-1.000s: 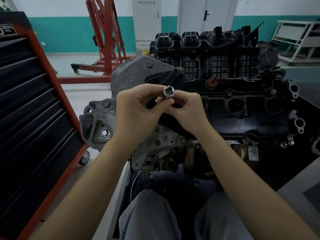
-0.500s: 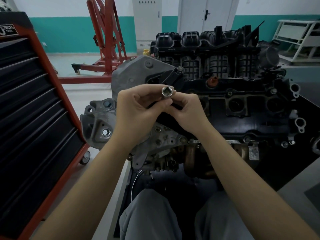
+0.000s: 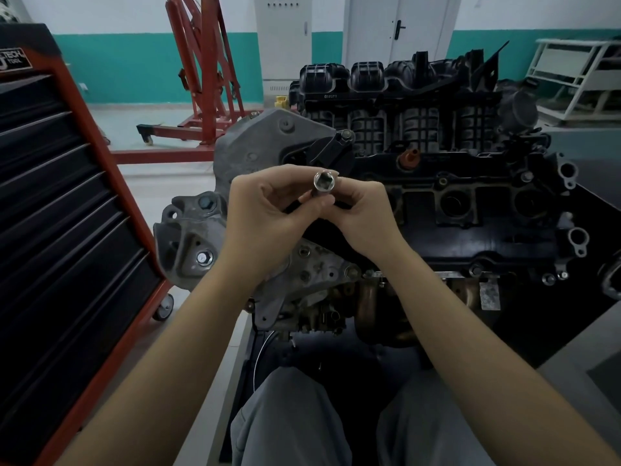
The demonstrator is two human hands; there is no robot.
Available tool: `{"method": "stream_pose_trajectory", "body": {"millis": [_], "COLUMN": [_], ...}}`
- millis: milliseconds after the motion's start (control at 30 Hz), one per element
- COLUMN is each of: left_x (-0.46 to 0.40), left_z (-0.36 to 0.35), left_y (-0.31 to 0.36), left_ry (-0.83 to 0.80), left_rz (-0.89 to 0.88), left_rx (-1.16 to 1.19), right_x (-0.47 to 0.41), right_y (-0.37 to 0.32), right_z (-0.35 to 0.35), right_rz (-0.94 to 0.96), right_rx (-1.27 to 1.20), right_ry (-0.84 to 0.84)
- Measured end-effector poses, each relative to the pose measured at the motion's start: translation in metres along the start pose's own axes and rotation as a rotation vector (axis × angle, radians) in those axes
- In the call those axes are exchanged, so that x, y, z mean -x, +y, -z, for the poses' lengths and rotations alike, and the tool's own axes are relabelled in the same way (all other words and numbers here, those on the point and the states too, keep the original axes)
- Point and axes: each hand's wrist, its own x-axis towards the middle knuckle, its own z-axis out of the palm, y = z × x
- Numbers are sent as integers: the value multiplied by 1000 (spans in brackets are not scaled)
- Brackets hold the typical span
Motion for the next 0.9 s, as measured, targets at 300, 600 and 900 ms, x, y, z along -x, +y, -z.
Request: {"method": "stream_pose_trajectory", "body": {"millis": [300, 600, 900], "left_x": [-3, -3, -4], "left_z": [3, 2, 3], "left_y": [-1, -1, 2], "left_ry": [43, 62, -34], "left_rz": [20, -50, -29], "left_rx": [35, -69, -50], "right_x": [0, -1, -1], "right_y": [0, 2, 4], "right_z": [1, 0, 0], "right_rz": [4, 13, -2], "right_rx": [-15, -51, -28], "right_ry": [-26, -4, 11]}}
